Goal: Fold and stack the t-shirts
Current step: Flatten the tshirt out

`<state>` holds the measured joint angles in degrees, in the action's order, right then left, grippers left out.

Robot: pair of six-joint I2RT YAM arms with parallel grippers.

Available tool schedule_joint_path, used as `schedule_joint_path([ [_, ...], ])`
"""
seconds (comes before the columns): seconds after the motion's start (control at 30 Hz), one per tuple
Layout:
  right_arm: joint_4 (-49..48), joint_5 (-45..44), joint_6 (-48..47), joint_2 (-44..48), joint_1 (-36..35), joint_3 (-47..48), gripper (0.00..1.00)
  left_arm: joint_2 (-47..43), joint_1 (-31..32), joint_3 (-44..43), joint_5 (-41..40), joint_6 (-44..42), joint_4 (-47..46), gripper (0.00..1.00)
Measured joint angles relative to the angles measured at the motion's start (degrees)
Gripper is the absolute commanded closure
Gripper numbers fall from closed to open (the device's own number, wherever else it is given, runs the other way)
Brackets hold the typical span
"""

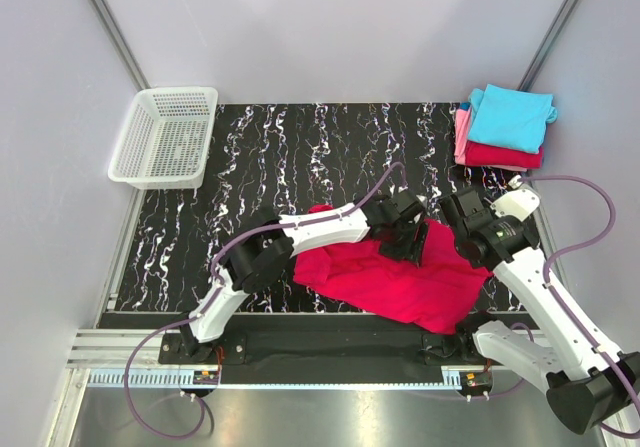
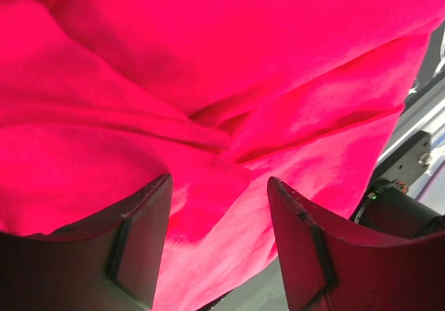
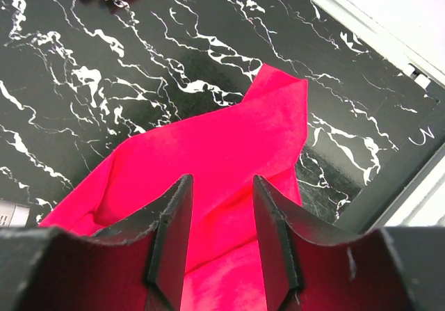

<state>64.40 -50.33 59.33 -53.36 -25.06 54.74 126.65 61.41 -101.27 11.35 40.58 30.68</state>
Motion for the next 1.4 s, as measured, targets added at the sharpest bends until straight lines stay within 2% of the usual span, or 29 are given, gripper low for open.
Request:
schedule_joint_path([
  [0.13,0.00,0.44,0.00,-0.17,0.00,-0.42,0.53,0.04,0.15,0.00,-0.31,0.17,0.79,0.50],
  [0.2,0.00,0.48,0.00,-0.17,0.00,-0.52,0.53,0.28,0.15,-0.02,-0.31,0.31,0.94,0.52],
  [0.47,-0.04,1.05,-0.09,-0.17,0.00,-0.98,0.53,2.86,0.15,-1.97,-0.28,0.44,1.40,0.51],
  [0.57,-0.04,1.62,-0.22,-0.17,0.00,-1.20,0.53,2.95,0.15,-2.67,-0.26,0.55,1.81,0.60],
  [0.6,-0.04,1.77,-0.22,-0.17,0.00,-1.20,0.53,2.95,0.15,-2.95,-0.26,0.59,1.84,0.68],
  [0.77,-0.07,1.95,-0.44,-0.17,0.00,-1.55,0.53,2.95,0.20,-3.26,-0.55,0.81,1.84,0.88],
  [0.8,-0.09,1.97,-0.48,-0.17,0.00,-1.68,0.53,2.95,0.22,-3.26,-0.72,0.70,1.86,0.96],
  [0.83,-0.11,1.99,-0.52,-0.17,0.00,-1.77,0.53,2.95,0.22,-3.26,-0.79,0.85,1.84,1.00],
  [1.03,-0.28,2.03,-0.92,-0.31,0.00,-1.95,0.52,2.93,0.22,-3.23,-1.75,0.59,1.88,1.00],
  [1.2,-0.83,2.25,-1.38,-0.31,0.00,-2.12,0.52,0.31,0.07,-1.75,-5.90,-0.24,3.91,1.00],
  [1.4,-2.95,4.20,-2.51,-1.05,0.09,-2.93,0.52,-13.53,-4.07,4.22,-9.16,-0.17,6.51,1.00],
])
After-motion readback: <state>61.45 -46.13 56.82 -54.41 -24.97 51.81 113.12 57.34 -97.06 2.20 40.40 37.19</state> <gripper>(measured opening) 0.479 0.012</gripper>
